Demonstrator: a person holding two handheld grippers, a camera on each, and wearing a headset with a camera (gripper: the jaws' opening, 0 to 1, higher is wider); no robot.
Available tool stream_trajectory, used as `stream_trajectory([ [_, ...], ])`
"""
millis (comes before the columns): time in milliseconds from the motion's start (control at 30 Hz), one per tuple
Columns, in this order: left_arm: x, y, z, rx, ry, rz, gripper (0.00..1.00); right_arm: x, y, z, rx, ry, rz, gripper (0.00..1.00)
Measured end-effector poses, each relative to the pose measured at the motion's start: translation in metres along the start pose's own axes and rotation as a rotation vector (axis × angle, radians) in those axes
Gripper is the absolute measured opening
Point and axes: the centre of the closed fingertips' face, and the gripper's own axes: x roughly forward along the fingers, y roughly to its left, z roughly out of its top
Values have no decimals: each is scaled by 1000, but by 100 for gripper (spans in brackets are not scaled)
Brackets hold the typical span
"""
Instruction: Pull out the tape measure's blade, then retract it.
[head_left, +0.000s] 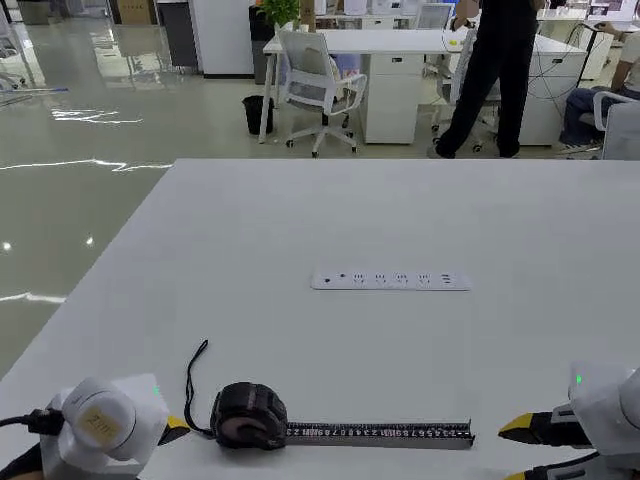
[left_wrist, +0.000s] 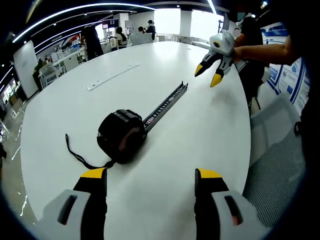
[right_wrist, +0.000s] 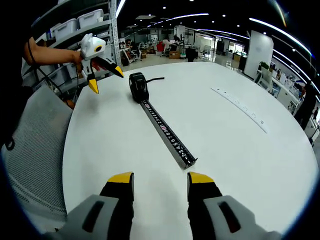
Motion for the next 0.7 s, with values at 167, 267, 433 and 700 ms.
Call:
stream_trajectory([
  [167, -5, -7, 0, -28, -28, 31, 74, -4, 4, 0, 42, -9, -51, 51],
  [267, -9, -12, 2, -24, -43, 43, 76, -7, 7, 3, 60, -28, -71, 51],
  [433, -13, -16, 4, -50, -71, 77, 79, -11, 12, 6, 111, -48, -114, 58],
  [700, -20, -21, 11, -106, -115, 125, 86, -16, 21, 8, 183, -66, -167, 67],
])
